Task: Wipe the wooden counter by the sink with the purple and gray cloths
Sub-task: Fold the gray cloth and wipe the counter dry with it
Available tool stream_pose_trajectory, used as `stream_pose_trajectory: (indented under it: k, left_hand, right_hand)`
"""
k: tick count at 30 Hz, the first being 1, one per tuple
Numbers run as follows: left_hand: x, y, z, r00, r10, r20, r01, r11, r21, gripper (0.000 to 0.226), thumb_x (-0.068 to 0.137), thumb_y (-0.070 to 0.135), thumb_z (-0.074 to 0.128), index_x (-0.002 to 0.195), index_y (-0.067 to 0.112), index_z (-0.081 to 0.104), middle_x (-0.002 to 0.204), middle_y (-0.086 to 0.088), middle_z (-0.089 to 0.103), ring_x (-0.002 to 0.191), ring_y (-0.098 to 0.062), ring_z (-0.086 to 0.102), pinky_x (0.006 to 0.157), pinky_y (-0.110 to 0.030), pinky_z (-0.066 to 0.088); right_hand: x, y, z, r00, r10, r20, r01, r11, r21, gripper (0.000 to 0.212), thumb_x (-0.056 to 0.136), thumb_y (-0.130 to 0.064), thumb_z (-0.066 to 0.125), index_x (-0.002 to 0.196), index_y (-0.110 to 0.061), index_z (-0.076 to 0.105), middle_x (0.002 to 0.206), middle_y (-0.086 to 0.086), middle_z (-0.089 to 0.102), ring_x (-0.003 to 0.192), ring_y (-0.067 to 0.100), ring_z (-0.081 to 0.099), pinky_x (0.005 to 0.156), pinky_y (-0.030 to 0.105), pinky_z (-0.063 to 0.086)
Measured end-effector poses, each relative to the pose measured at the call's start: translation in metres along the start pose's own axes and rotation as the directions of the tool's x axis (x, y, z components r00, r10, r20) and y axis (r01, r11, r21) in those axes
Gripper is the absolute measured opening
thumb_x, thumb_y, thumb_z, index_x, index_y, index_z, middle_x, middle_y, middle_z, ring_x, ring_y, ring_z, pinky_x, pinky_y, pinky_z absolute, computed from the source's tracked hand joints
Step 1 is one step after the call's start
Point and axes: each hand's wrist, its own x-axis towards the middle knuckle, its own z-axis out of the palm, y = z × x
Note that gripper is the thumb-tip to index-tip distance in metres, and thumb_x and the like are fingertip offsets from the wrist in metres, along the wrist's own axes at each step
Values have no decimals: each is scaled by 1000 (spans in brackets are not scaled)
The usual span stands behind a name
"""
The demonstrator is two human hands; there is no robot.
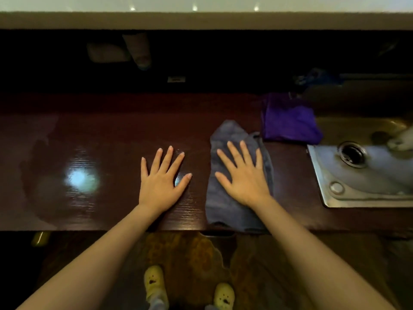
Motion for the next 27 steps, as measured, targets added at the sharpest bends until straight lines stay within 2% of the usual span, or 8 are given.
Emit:
stream_pose_trajectory:
  k: [5, 8, 10, 14, 17, 19, 22, 27]
  left_hand:
    - [1, 0, -1, 1000, 10, 19, -10, 1000, 9, 63, 88, 66, 22, 144, 39, 13, 157, 5, 10, 145, -18, -1, 115, -56, -4]
    - [0, -1, -1, 1000, 13, 22, -13, 1000, 1, 64, 87, 67, 20, 144, 38, 13, 157, 3, 10, 145, -19, -1, 114, -57, -3]
    - [1, 0, -1, 999, 18, 31, -18, 1000, 2, 65, 87, 67, 18, 144, 38, 12, 157, 3, 10, 145, -20, -2, 114, -58, -3]
    - [4, -3, -2, 997, 30, 71, -29, 1000, -4, 68, 84, 68, 10, 145, 37, 6, 158, 3, 3, 144, -21, -7, 112, -56, -8]
    - [4, -15, -5, 991, 90, 95, -90, 996, -5, 69, 83, 67, 9, 145, 36, 6, 158, 5, 2, 144, -17, -6, 114, -54, -6]
    - [2, -30, -9, 989, 122, 79, -123, 992, 2, 68, 83, 66, 12, 145, 36, 12, 157, 6, 8, 144, -16, -2, 114, -54, -3]
    - [3, -60, -16, 993, 104, 64, -105, 994, 13, 67, 82, 65, 16, 144, 38, 19, 156, 5, 14, 144, -17, 3, 113, -55, 0]
    - [8, -112, -28, 998, 20, 65, -22, 999, 27, 69, 79, 69, 13, 143, 43, 15, 157, 7, 11, 144, -16, 0, 112, -56, -3]
  right_hand:
    - [-74, 10, 0, 994, 113, 3, -113, 991, -69, 61, 89, -61, 19, 145, -36, 20, 157, -2, 18, 146, 26, 7, 113, 60, 14]
    - [-88, 22, -5, 973, 229, 7, -228, 971, -66, 64, 87, -66, 10, 145, -40, 18, 158, -3, 15, 146, 23, 4, 113, 58, 11]
    - [-81, 26, -8, 950, 311, 15, -310, 950, -35, 66, 85, -68, 12, 145, -41, 13, 159, -4, 8, 146, 22, -2, 114, 57, 5]
    - [-63, 5, -5, 892, 451, 28, -450, 893, -18, 73, 82, -67, 9, 147, -35, 10, 159, 5, 1, 145, 32, -8, 112, 63, -1]
    - [-58, -42, 5, 909, 416, -9, -416, 909, -22, 73, 84, -66, 21, 146, -28, 22, 157, 15, 15, 143, 43, 6, 107, 71, 8]
    - [-52, -82, 12, 936, 350, -24, -351, 936, -27, 72, 85, -65, 25, 146, -28, 25, 155, 16, 18, 142, 44, 9, 107, 70, 8]
    - [-37, -122, 15, 956, 291, -26, -291, 956, -20, 73, 85, -66, 27, 146, -28, 23, 156, 15, 16, 142, 43, 5, 107, 68, 2]
    - [-16, -122, 14, 977, 215, 11, -215, 976, 21, 73, 85, -69, 24, 148, -32, 13, 158, 10, 1, 143, 39, -10, 107, 67, -6]
